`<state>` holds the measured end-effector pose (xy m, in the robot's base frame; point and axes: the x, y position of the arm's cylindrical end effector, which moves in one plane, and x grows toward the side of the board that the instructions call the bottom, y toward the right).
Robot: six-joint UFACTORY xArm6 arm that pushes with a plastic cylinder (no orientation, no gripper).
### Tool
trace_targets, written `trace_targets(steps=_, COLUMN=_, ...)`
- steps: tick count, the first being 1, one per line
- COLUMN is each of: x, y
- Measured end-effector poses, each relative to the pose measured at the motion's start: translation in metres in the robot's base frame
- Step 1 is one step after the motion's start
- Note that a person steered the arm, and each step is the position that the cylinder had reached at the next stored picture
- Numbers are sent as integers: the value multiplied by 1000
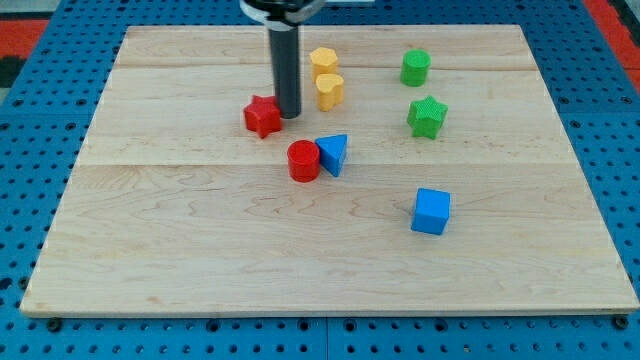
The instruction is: Push the red star into the red circle
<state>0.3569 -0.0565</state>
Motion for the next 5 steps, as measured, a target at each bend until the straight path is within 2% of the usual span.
trace_targets(steps=1, x=-4, y=-40)
trace_targets(steps=3, x=6, y=-48)
trace_targets(steps=4, x=0, y=-68)
trace_targets(steps=5, x=-22, y=-112)
